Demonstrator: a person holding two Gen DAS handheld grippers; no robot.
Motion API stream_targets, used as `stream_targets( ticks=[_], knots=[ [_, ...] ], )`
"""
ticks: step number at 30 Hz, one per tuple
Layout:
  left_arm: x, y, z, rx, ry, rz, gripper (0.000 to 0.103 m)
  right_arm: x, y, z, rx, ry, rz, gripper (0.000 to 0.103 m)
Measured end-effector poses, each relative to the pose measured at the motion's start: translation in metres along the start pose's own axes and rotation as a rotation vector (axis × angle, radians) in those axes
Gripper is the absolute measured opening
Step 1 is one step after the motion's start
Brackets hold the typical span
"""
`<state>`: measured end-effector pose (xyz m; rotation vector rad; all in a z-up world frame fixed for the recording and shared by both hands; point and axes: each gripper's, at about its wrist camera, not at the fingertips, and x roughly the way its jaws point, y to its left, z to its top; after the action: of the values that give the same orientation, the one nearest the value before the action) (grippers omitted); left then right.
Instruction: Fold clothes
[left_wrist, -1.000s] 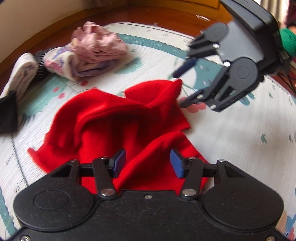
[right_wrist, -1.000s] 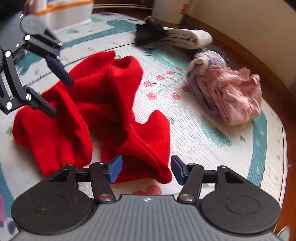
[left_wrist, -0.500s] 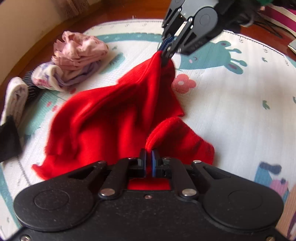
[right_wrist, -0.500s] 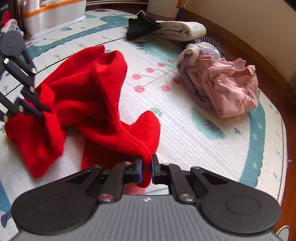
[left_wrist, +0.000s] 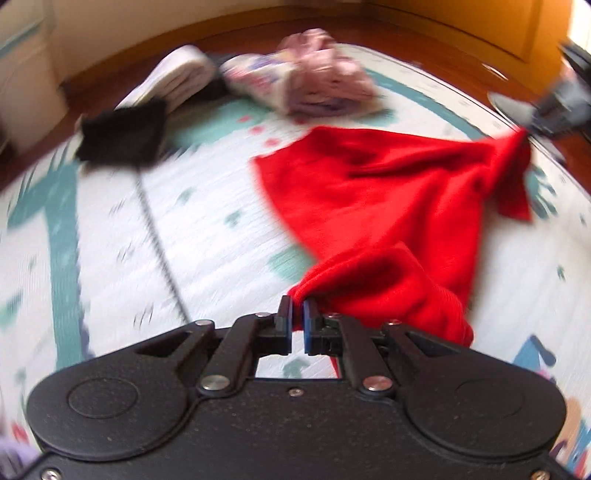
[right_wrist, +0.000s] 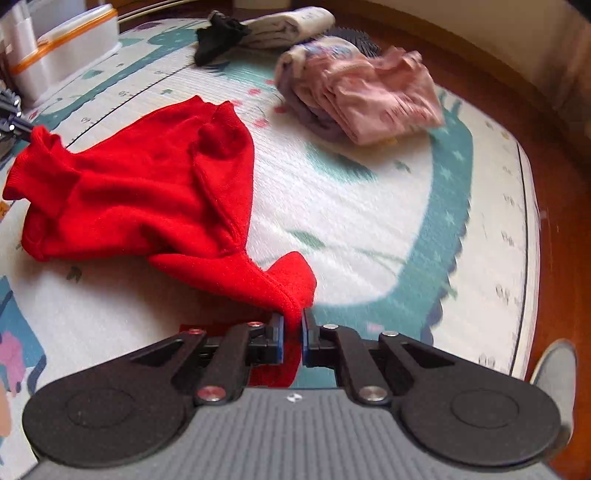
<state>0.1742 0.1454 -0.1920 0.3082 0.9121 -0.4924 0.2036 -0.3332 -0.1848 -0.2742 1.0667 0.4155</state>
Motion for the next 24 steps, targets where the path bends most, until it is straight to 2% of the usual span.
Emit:
stream_targets(
  ticks=[3,8,10,12,15,18,22,24],
  knots=[
    [0.009,0.010,-0.006,-0.036,0.031,0.039,0.002,-0.005,-0.006,-0.013,0.031,0.035,0.015,0.010],
    [0.027,0.034,-0.014,-0.065,0.115,0.167,0.000,-0.007,-0.008,-0.025,0.056,0.088,0.012,0.010],
    [0.024,0.039,-0.016,-0.067,0.122,0.202,0.000,-0.001,-0.007,-0.026,0.055,0.123,-0.004,0.013],
    [0.017,0.038,-0.011,-0.068,0.108,0.218,0.000,-0.001,-0.006,-0.025,0.043,0.132,0.007,0.026],
    [0.011,0.032,0.001,-0.077,0.072,0.169,0.002,-0.005,-0.003,-0.015,0.026,0.107,0.035,0.034],
    [0.017,0.019,0.017,-0.077,0.052,0.108,0.032,-0.008,0.001,0.002,0.016,0.059,0.047,0.039],
    [0.035,-0.002,0.036,-0.085,0.054,0.032,0.039,-0.013,0.007,0.026,0.001,-0.006,0.063,0.039],
    [0.046,-0.013,0.043,-0.084,0.064,-0.002,0.039,-0.005,0.020,0.038,-0.040,-0.020,0.068,0.039]
  ],
)
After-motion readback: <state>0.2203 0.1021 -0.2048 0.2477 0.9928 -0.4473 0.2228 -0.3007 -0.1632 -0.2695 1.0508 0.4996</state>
